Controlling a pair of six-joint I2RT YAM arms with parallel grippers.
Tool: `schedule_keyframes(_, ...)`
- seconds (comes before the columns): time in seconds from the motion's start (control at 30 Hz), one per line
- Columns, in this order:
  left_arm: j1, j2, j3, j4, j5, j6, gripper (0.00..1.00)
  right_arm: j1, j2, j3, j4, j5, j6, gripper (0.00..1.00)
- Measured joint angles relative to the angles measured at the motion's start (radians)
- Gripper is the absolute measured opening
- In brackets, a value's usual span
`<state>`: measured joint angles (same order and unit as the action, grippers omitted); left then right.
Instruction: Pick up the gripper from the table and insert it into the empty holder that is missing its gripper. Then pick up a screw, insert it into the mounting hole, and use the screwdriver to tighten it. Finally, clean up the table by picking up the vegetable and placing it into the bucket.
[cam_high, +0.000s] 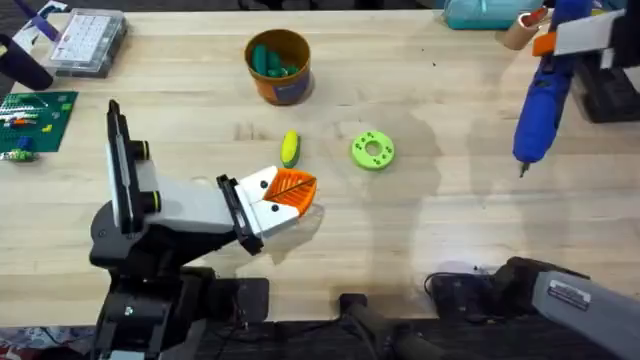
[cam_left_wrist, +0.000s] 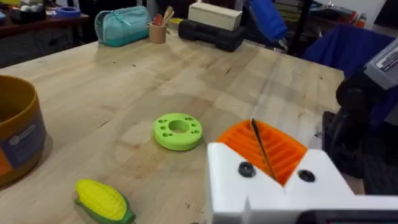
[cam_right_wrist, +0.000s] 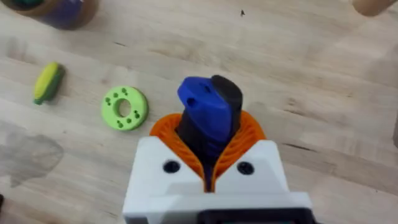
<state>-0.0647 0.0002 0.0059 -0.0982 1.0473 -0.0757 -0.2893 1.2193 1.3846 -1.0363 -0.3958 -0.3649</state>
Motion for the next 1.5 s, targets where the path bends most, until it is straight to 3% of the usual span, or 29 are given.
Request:
schedule_keyframes(0.63,0.000,0.000,0.000,0.000,0.000,0.000,0.017,0.233,-0.048,0.290,0.074,-0.078,0.179,0.028)
schedule_keyframes(1.07,0.000,0.000,0.000,0.000,0.000,0.000,0.017,0.314,-0.048,0.303,0.318,-0.200,0.302,0.028)
schedule_keyframes(1.5,0.000,0.000,0.000,0.000,0.000,0.000,0.017,0.335,-0.045,0.304,0.527,-0.479,0.322,0.028)
